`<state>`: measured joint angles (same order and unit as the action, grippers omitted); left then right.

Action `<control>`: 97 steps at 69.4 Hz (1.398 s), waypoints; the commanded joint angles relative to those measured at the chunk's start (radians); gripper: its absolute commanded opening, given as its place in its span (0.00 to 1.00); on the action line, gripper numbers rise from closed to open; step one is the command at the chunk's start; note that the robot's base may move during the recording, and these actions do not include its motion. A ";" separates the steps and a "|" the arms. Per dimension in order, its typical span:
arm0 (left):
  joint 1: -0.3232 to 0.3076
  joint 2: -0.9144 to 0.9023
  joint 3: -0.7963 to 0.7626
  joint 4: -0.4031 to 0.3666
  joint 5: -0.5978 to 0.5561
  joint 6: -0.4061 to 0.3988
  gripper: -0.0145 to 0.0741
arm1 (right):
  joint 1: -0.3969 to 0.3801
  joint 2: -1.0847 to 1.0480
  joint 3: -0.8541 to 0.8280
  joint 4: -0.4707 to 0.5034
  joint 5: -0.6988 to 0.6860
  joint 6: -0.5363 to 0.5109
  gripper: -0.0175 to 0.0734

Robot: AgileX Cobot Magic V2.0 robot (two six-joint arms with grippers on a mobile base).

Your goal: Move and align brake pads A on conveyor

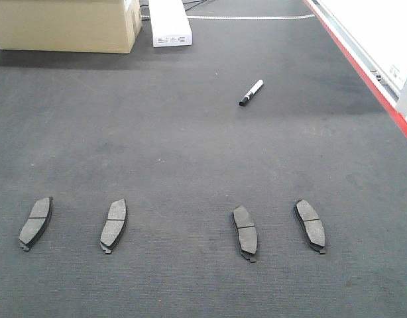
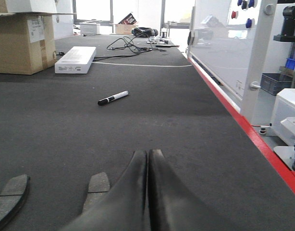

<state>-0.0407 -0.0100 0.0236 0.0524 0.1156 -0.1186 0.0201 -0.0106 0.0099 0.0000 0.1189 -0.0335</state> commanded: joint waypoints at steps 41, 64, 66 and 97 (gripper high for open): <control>-0.001 -0.017 -0.008 -0.002 -0.072 -0.005 0.15 | -0.006 -0.010 0.027 -0.033 -0.097 0.128 0.18; -0.001 -0.017 -0.008 -0.002 -0.072 -0.005 0.15 | -0.006 -0.010 0.027 -0.059 -0.099 0.126 0.18; -0.001 -0.017 -0.008 -0.002 -0.072 -0.005 0.15 | -0.006 -0.010 0.027 -0.064 -0.099 0.125 0.18; -0.001 -0.017 -0.008 -0.002 -0.072 -0.005 0.15 | -0.006 -0.010 0.027 -0.079 -0.100 0.125 0.18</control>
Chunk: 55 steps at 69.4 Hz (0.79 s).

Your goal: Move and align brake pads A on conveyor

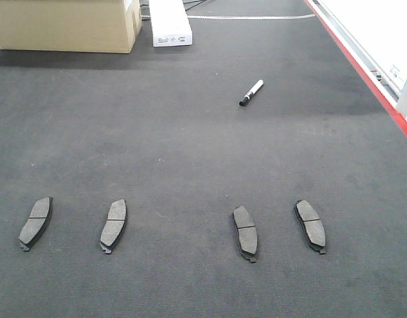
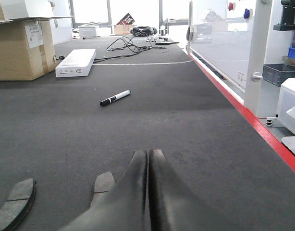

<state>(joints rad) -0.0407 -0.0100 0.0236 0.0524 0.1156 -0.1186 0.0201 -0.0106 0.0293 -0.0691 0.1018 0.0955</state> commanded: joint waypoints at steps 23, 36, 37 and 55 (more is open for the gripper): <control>-0.001 -0.017 -0.008 -0.002 -0.072 -0.005 0.15 | -0.006 -0.010 0.007 -0.010 -0.083 -0.004 0.18; -0.001 -0.017 -0.008 -0.002 -0.072 -0.005 0.15 | -0.006 -0.010 0.007 -0.010 -0.083 -0.004 0.18; -0.001 -0.017 -0.008 -0.002 -0.072 -0.005 0.15 | -0.006 -0.010 0.007 -0.010 -0.083 -0.004 0.18; -0.001 -0.017 -0.008 -0.002 -0.072 -0.005 0.15 | -0.006 -0.010 0.007 -0.010 -0.083 -0.004 0.18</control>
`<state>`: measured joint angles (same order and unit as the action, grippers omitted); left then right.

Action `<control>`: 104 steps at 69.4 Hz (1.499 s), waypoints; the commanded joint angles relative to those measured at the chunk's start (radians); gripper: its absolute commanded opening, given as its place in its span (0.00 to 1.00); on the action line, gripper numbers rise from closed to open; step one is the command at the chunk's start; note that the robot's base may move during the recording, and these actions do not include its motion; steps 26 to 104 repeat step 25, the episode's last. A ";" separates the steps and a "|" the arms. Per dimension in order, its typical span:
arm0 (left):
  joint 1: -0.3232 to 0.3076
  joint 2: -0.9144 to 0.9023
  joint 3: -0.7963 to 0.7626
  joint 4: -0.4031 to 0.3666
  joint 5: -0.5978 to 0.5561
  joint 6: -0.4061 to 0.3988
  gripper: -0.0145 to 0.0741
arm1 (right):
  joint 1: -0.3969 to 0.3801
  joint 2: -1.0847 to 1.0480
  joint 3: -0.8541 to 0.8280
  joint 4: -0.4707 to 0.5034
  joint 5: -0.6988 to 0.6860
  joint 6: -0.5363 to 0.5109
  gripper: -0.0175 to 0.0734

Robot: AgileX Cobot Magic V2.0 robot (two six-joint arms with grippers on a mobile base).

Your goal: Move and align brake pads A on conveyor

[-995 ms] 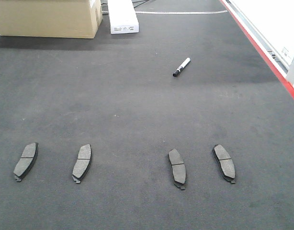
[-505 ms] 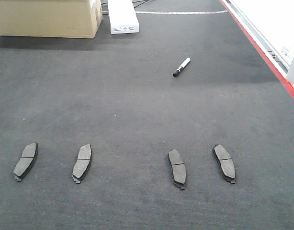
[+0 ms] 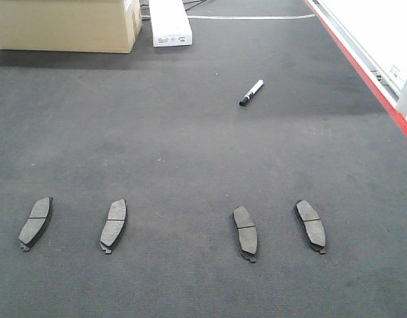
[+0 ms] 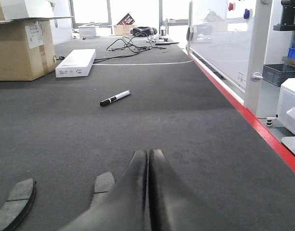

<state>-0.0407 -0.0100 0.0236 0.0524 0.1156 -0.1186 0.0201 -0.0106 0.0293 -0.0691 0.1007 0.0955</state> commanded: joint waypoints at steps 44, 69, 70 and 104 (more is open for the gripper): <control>-0.001 -0.017 -0.008 -0.002 -0.072 -0.005 0.15 | -0.006 -0.010 0.007 -0.010 -0.082 -0.004 0.18; -0.001 -0.017 -0.008 -0.002 -0.072 -0.005 0.15 | -0.006 -0.010 0.007 -0.010 -0.082 -0.004 0.18; -0.001 -0.017 -0.008 -0.002 -0.072 -0.005 0.15 | -0.006 -0.010 0.007 -0.010 -0.082 -0.004 0.18; -0.001 -0.017 -0.008 -0.002 -0.072 -0.005 0.15 | -0.006 -0.010 0.007 -0.010 -0.082 -0.004 0.18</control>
